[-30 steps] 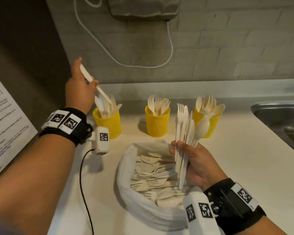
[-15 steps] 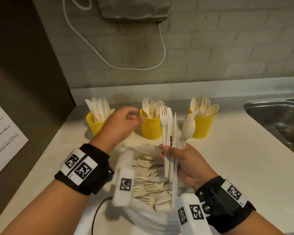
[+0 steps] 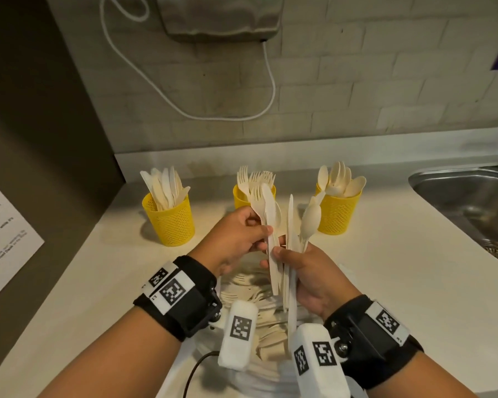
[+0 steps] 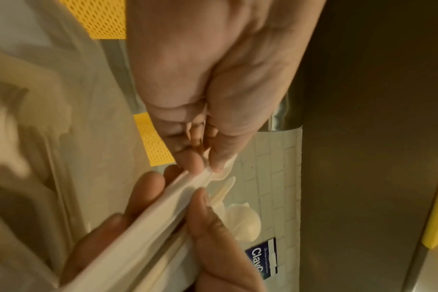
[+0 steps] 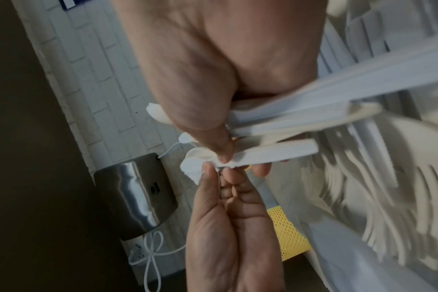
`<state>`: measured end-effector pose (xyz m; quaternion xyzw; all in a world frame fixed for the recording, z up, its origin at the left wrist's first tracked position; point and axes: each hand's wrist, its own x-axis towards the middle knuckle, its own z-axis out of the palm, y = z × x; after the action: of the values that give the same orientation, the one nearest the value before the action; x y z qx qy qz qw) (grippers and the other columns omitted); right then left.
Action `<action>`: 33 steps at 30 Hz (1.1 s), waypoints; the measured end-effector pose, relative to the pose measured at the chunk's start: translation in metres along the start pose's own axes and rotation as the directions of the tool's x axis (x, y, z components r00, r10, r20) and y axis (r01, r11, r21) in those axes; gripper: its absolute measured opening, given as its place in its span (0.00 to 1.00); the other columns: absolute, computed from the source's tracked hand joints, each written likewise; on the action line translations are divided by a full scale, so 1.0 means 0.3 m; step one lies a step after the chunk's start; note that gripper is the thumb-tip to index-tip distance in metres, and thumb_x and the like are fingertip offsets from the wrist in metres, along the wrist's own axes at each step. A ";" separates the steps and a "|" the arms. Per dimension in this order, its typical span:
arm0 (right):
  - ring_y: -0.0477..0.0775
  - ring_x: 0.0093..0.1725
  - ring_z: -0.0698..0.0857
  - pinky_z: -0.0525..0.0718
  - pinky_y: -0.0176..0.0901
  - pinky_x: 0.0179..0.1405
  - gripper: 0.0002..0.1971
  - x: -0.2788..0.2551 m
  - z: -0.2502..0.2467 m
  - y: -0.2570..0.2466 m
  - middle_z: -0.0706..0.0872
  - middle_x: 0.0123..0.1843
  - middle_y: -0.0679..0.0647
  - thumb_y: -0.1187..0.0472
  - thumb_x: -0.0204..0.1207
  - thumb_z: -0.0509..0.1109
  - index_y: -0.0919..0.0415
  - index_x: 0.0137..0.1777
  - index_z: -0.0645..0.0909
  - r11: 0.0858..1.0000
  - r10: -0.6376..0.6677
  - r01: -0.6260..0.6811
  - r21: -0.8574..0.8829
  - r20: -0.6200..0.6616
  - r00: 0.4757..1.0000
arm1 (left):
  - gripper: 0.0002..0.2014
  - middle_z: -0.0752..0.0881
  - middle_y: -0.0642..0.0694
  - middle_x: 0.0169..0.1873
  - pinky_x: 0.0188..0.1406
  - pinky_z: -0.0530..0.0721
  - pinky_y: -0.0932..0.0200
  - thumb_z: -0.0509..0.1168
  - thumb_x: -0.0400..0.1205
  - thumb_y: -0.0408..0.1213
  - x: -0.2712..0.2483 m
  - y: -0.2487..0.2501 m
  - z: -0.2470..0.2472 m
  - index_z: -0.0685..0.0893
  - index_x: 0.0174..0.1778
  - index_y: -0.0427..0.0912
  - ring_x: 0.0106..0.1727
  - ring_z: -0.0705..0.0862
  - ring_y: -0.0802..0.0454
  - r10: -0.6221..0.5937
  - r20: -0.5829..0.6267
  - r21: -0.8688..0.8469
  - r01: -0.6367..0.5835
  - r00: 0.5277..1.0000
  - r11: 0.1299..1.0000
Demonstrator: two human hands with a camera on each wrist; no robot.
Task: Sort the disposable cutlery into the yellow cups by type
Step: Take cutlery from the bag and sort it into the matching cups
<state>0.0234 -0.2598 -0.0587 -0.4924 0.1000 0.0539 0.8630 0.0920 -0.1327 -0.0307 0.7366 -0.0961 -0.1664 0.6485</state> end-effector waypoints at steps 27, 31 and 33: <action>0.50 0.39 0.90 0.86 0.41 0.40 0.14 0.019 -0.077 -0.004 0.87 0.43 0.60 0.73 0.79 0.63 0.69 0.63 0.77 0.996 -0.094 0.094 0.004 -0.083 0.992 | 0.25 0.66 0.38 0.74 0.73 0.69 0.46 0.64 0.80 0.45 0.287 0.055 -0.100 0.71 0.74 0.46 0.73 0.68 0.38 0.411 -0.243 0.797 -0.060 0.879 0.600; 0.53 0.41 0.88 0.85 0.43 0.43 0.12 0.027 -0.061 -0.003 0.85 0.44 0.62 0.73 0.79 0.62 0.67 0.61 0.78 0.994 -0.109 0.108 -0.016 -0.062 0.992 | 0.15 0.82 0.47 0.53 0.47 0.79 0.59 0.69 0.78 0.46 0.127 0.097 -0.032 0.79 0.59 0.49 0.50 0.82 0.50 0.380 -0.230 0.489 -0.231 0.896 0.841; 0.51 0.40 0.89 0.86 0.41 0.41 0.13 0.031 -0.047 0.000 0.87 0.43 0.58 0.73 0.79 0.62 0.64 0.60 0.79 0.992 -0.121 0.119 -0.049 -0.043 0.992 | 0.16 0.84 0.52 0.37 0.38 0.80 0.60 0.73 0.74 0.44 0.063 0.077 0.023 0.78 0.55 0.48 0.38 0.83 0.56 0.215 -0.025 0.420 -0.185 0.976 0.889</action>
<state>0.0307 -0.2720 -0.0677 -0.5183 0.0887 -0.0069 0.8505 0.1087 -0.1490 -0.0108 0.8490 -0.1816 -0.0484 0.4939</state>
